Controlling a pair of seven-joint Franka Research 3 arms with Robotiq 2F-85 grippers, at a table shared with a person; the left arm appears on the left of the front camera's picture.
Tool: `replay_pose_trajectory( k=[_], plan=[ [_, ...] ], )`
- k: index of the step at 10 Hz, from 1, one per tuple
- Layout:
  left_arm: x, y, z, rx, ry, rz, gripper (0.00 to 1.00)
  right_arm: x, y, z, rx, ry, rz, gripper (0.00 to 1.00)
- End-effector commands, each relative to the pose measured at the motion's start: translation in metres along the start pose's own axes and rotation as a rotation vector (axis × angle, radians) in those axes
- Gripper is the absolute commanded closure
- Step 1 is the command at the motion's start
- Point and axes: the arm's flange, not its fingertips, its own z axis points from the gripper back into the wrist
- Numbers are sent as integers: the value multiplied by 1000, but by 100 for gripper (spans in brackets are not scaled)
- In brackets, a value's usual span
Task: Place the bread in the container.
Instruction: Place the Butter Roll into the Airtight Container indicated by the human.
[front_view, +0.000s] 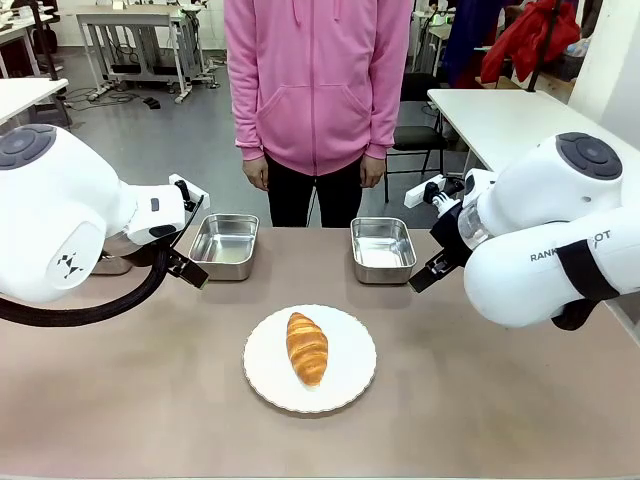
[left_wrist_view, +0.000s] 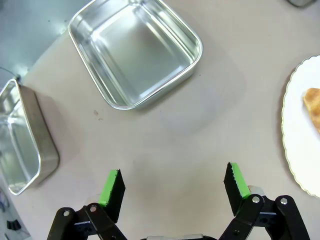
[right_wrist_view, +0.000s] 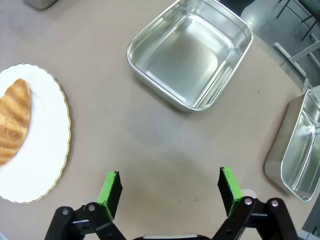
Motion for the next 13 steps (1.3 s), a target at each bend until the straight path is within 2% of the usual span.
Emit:
replay_pose_trajectory(
  k=[1, 2, 4, 5, 7, 8, 9, 10, 11, 12, 13],
  plan=[
    [13, 16, 15, -8, -29, 12, 0, 11, -15, 20, -16, -22, 7, 0],
    [30, 45, 44, -73, 17, -52, 0, 28, -42, 53, -5, -51, 3, 0],
    [57, 105, 91, -155, 3, -49, 0, 48, -97, 104, 39, -101, -23, 0],
    [61, 139, 111, -213, 9, -81, 0, 47, -131, 128, 57, -133, -41, 0],
    [51, 207, 144, -324, -27, -178, 0, 37, -205, 165, 146, -200, -56, 0],
    [40, 241, 153, -378, -43, -243, 0, 29, -239, 171, 206, -227, -60, 0],
    [22, 277, 153, -419, -73, -319, 0, 18, -265, 168, 311, -250, -6, 0],
    [13, 299, 152, -473, -129, -350, 0, 13, -276, 166, 270, -235, -31, 0],
    [-4, 316, 146, -477, -170, -391, 0, 2, -281, 163, 258, -266, -40, 0],
    [-9, 315, 145, -335, -226, -404, 0, -3, -273, 162, 254, -301, -16, 0],
    [-9, 278, 149, -178, -158, -342, 0, -4, -272, 176, 249, -264, -45, 0]
  ],
)
